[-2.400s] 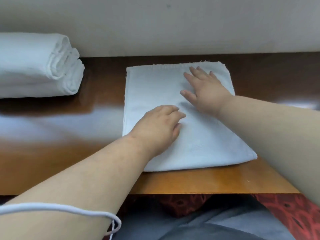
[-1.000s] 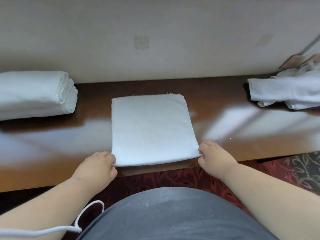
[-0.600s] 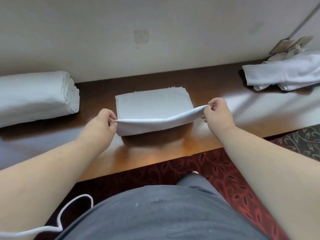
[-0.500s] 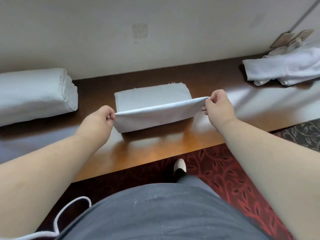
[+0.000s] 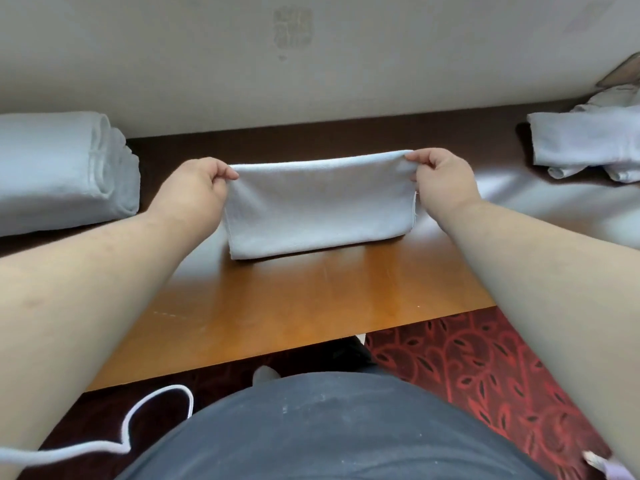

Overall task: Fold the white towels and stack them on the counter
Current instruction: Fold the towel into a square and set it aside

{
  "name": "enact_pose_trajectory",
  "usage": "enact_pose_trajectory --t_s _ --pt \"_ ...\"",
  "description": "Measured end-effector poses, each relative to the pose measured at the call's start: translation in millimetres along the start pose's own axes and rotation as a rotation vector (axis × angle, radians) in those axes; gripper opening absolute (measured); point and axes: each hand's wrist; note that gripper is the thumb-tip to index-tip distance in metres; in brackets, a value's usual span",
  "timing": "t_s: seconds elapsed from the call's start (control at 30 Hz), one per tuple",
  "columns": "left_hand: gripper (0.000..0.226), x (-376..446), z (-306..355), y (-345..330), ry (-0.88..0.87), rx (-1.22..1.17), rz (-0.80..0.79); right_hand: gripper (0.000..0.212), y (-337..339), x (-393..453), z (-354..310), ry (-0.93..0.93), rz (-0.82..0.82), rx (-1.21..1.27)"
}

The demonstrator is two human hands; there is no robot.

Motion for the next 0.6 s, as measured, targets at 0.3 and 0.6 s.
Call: enact_pose_trajectory --t_s 0.3,0.6 --pt "0.046 59 -9 -41 0.111 0.115 -0.192 0.054 -38 61 8 -0.142 -0.277 -0.198" --pt "0.058 8 29 -89 -0.408 0.511 -0.291 0.059 -90 13 36 0.336 -0.427 -0.659"
Point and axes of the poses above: each hand's wrist, its own x-axis towards the middle knuckle, its own y-axis out of the back of the hand, z = x × y, and after that the axes turned 11 degrees about x, right-handed
